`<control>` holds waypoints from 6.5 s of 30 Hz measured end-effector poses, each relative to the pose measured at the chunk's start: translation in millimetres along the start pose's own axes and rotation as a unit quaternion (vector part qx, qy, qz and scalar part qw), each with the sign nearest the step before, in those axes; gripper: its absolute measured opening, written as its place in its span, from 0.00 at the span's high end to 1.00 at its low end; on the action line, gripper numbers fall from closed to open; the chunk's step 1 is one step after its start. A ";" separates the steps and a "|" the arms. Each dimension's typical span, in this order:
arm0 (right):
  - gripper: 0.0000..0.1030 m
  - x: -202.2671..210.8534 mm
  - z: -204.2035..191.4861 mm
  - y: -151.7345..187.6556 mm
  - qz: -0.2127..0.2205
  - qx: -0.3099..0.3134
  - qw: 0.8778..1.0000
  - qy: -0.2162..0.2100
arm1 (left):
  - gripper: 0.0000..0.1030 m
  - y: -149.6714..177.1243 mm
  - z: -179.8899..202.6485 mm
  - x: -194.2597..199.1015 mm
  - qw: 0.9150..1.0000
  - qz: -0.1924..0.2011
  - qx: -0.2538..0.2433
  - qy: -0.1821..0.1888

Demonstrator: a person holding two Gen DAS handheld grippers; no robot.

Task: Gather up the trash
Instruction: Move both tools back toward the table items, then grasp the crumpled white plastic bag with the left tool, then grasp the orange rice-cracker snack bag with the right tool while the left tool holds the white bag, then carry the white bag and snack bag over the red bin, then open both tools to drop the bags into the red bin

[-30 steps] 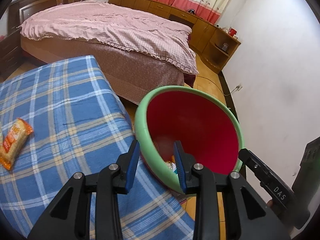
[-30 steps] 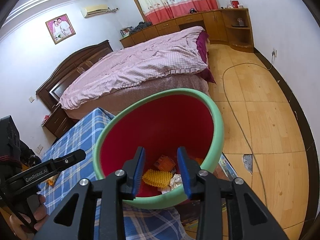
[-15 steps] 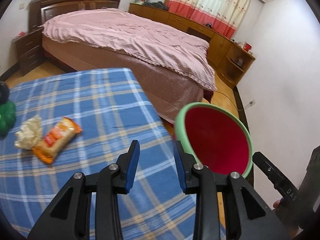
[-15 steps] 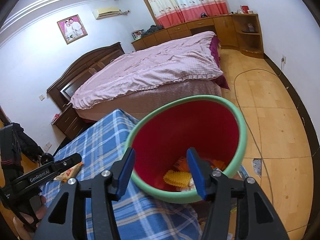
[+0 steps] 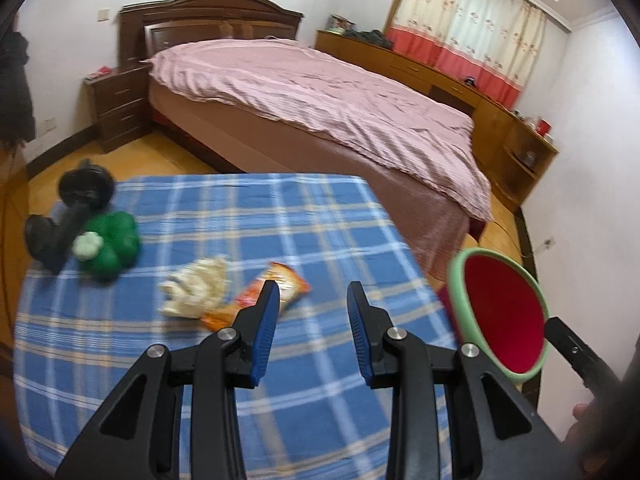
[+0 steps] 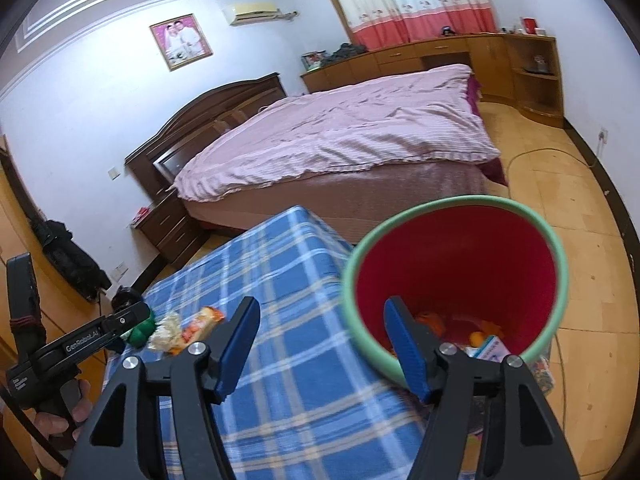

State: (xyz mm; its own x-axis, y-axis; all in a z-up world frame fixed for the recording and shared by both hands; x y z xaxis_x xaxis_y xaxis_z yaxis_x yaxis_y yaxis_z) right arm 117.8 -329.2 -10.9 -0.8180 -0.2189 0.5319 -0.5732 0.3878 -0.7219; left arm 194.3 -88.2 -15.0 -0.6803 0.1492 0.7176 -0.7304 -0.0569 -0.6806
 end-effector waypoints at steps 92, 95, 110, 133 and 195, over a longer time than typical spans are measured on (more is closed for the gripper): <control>0.41 -225.7 -160.8 101.7 -0.171 0.103 0.979 0.050 | 0.72 48.0 -221.5 -31.4 0.979 -0.009 0.187 -0.078; 0.54 -220.2 -155.2 101.0 -0.169 0.099 0.980 0.047 | 0.72 48.6 -216.0 -29.1 0.980 -0.008 0.184 -0.076; 0.60 -175.3 -137.2 105.3 -0.175 0.086 0.981 -0.001 | 0.72 50.0 -184.0 -5.5 0.985 0.002 0.162 -0.064; 0.60 -63.3 -97.0 69.8 -0.102 0.064 0.991 -0.051 | 0.72 52.3 -78.6 18.9 0.995 -0.004 0.095 -0.011; 0.60 2.6 161.8 27.2 -0.029 -0.093 0.992 0.086 | 0.61 78.6 226.1 -72.3 0.977 -0.091 -0.122 0.148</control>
State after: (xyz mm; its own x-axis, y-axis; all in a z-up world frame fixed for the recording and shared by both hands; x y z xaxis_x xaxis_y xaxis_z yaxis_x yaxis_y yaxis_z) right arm 92.3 -464.1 -100.8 -0.7544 -0.0951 0.6495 -0.5870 0.5406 -0.6027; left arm 172.4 -326.7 -87.0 -0.4674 0.4160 0.7800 -0.7767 0.2281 -0.5871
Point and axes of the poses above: each gripper's, at about its wrist camera, not at the fingertips, and x roughly against the way its jaws point, z to its right, y to its underside, the point moved 9 cm from there along -x, roughly the way its jaws point, and after that the axes turned 7 degrees about -y, right-handed, at the moved point
